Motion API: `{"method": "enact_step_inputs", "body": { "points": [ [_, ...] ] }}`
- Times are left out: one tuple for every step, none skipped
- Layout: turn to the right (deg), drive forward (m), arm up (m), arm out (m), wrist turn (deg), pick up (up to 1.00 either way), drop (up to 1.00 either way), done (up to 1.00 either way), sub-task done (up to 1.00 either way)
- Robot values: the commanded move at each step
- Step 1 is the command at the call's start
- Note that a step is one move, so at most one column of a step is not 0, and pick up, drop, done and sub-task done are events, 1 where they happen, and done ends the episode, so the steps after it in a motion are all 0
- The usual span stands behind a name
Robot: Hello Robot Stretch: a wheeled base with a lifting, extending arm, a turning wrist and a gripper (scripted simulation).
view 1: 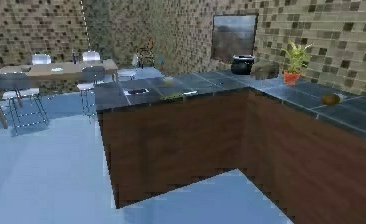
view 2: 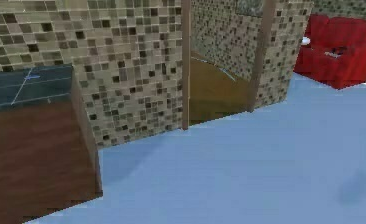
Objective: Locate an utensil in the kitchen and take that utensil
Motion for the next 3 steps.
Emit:
{"method": "enact_step_inputs", "body": {
  "points": [
    [0.0,0.75,0.0,0.0,0.0,0.0,0.0,0.0,0.0],
    [-45.0,0.0,0.0,0.0,0.0,0.0,0.0,0.0,0.0],
    [-21.0,0.0,0.0,0.0,0.0,0.0,0.0,0.0,0.0]
  ]
}}
